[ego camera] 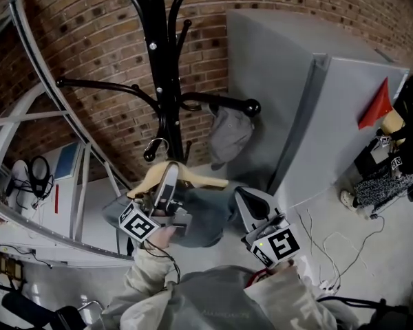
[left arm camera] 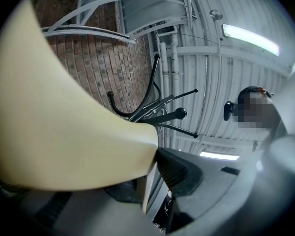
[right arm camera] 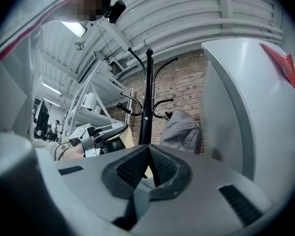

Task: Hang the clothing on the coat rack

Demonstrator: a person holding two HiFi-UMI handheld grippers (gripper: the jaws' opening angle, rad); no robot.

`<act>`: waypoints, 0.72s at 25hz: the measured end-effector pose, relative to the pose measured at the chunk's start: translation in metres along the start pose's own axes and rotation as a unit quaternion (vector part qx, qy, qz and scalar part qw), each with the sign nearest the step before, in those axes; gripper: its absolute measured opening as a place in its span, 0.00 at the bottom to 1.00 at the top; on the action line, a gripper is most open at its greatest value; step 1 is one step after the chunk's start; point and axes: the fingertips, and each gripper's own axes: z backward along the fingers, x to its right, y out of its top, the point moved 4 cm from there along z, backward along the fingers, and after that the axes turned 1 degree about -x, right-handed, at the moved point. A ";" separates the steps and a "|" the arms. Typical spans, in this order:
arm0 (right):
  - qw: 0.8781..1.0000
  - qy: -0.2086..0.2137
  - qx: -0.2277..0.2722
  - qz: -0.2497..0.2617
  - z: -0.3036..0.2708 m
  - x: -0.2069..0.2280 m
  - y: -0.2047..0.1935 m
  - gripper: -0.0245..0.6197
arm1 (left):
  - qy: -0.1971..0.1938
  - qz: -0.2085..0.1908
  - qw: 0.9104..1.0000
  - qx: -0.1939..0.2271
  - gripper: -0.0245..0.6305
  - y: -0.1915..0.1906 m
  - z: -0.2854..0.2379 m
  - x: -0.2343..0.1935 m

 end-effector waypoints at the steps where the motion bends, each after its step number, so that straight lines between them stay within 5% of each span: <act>1: 1.000 0.000 -0.001 0.001 0.000 0.001 -0.001 0.07 | 0.001 0.001 1.000 0.000 0.19 -0.001 0.000 -0.002; 18: 1.000 -0.012 -0.012 -0.016 0.016 0.021 -0.009 0.07 | 0.024 -0.006 1.000 0.019 0.19 -0.008 -0.004 -0.023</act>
